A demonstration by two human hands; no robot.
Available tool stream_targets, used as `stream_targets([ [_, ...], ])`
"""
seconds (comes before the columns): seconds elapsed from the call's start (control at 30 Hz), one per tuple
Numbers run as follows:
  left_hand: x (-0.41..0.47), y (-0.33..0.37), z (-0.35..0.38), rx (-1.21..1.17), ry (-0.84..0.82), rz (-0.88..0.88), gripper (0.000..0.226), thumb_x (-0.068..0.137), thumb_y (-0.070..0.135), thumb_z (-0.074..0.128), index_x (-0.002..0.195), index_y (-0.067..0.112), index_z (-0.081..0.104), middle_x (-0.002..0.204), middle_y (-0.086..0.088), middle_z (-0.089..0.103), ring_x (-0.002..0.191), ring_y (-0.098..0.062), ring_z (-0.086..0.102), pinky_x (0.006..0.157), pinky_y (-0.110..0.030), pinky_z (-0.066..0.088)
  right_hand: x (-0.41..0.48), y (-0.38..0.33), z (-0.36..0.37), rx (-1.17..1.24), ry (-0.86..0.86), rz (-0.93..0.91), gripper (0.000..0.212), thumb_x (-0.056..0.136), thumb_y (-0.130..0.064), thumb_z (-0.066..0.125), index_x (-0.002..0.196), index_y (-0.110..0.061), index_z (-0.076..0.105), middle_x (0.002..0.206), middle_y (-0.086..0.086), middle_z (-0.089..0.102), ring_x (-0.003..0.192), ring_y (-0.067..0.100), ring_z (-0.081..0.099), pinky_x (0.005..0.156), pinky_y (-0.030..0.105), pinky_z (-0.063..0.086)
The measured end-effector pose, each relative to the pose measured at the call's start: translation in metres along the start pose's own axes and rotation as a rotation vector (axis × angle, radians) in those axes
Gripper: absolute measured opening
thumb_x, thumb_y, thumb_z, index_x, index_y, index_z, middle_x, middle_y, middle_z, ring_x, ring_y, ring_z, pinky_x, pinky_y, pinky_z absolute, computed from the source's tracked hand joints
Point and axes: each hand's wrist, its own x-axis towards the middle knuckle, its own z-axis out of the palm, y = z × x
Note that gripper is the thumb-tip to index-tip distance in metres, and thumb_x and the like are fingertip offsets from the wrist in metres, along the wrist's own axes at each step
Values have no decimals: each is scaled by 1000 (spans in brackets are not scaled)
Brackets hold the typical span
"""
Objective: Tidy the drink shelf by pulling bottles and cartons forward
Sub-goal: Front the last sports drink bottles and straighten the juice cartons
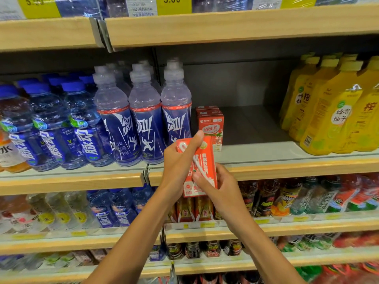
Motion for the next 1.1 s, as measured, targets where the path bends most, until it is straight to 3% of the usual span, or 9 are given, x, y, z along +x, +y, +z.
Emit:
stream_targets([
  [0.27, -6, -5, 0, 280, -29, 154, 61, 71, 66, 46, 108, 19, 57, 92, 8, 67, 79, 2, 67, 60, -6, 48, 1, 10, 5, -144, 202, -101, 54, 75, -48, 64, 121, -23, 51, 102, -12, 62, 92, -3, 61, 72, 10, 50],
  [0.37, -15, -8, 6, 289, -30, 155, 55, 74, 60, 58, 115, 26, 46, 96, 17, 60, 84, 3, 65, 62, -8, 49, 2, 15, 6, -173, 271, -144, 45, 83, -33, 69, 122, -24, 48, 105, -10, 61, 94, -1, 60, 72, 8, 48],
  [0.47, -17, -10, 14, 334, 0, 162, 63, 78, 44, 72, 126, 22, 36, 109, 10, 58, 96, -5, 63, 77, -20, 54, 2, 17, 8, -241, 287, -199, 48, 86, -18, 69, 127, -22, 45, 115, -7, 58, 105, 2, 57, 81, 8, 47],
  [0.57, -14, -5, 16, 306, 84, 149, 63, 78, 40, 74, 126, 18, 39, 112, 3, 59, 98, -11, 64, 81, -28, 56, 6, 14, 11, -333, 251, -208, 58, 83, -22, 72, 132, -23, 41, 119, -9, 54, 108, 1, 53, 84, 4, 44],
  [0.63, -10, -1, 10, 304, 87, 138, 58, 77, 41, 75, 122, 19, 45, 107, 4, 61, 91, -10, 65, 74, -23, 55, 8, 9, 9, -284, 172, -171, 57, 81, -27, 73, 130, -27, 43, 118, -11, 55, 106, 0, 55, 81, 6, 47],
  [0.77, 0, 3, -10, 135, -114, 75, 51, 76, 40, 73, 115, 10, 59, 102, -5, 71, 90, -18, 71, 75, -27, 57, 9, 4, -10, -30, 13, -83, 46, 82, -47, 63, 124, -33, 52, 117, -13, 63, 107, 0, 59, 86, 16, 49],
  [0.93, 5, 5, -17, 83, -297, 80, 54, 72, 44, 69, 114, 11, 63, 100, -4, 73, 92, -17, 71, 73, -21, 54, 10, 9, -18, 92, -162, 87, 65, 73, -55, 65, 129, -25, 55, 121, -6, 66, 114, 9, 61, 101, 32, 45],
  [1.1, 2, 4, -10, 152, -310, 113, 55, 73, 51, 64, 116, 18, 62, 102, 3, 73, 94, -9, 69, 74, -17, 54, 7, 9, -11, 54, -37, 27, 55, 76, -50, 73, 122, -22, 59, 106, -10, 71, 99, 5, 66, 78, 15, 52],
])
